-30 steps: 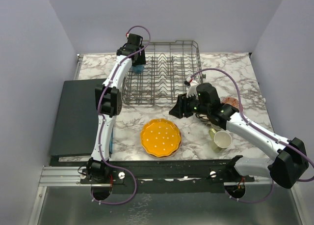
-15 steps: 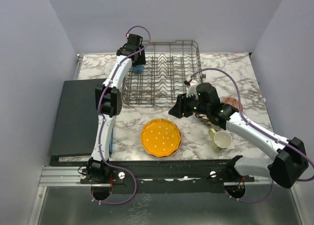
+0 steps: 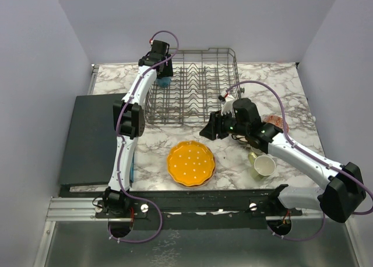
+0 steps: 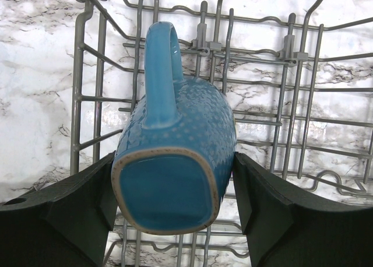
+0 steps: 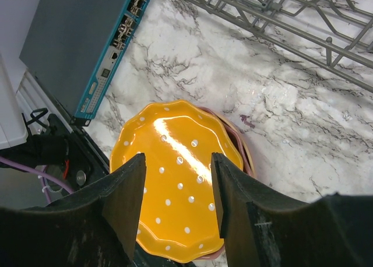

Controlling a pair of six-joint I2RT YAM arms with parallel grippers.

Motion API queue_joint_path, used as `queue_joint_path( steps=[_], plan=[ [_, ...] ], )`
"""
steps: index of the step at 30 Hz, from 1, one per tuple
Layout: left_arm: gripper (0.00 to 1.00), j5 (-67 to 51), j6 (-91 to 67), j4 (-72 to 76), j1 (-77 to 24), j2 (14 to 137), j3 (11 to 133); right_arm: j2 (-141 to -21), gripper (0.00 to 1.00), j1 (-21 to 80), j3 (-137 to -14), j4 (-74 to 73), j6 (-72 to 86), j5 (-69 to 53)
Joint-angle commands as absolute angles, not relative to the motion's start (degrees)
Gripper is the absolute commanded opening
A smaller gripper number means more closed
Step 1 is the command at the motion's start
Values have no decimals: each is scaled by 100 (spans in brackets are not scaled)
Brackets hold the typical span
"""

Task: Load the mixed dishes into the dish rack
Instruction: Turn the cup upside down in the dish rack.

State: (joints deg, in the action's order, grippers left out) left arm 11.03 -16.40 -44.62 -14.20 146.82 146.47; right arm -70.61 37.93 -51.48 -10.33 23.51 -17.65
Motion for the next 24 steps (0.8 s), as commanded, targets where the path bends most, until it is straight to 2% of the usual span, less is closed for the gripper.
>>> queue_joint_path(
  steps=[1,24],
  plan=[
    [74,1200,-1582,-4196,-1389,14774,14889,-7122,55,3829,-5287,-932,2318,-1874],
    [90,1107,-1464,-3909,-1394,14637,14886,-7284,57,3831,-5467,-1002,2258,-1930]
  ],
)
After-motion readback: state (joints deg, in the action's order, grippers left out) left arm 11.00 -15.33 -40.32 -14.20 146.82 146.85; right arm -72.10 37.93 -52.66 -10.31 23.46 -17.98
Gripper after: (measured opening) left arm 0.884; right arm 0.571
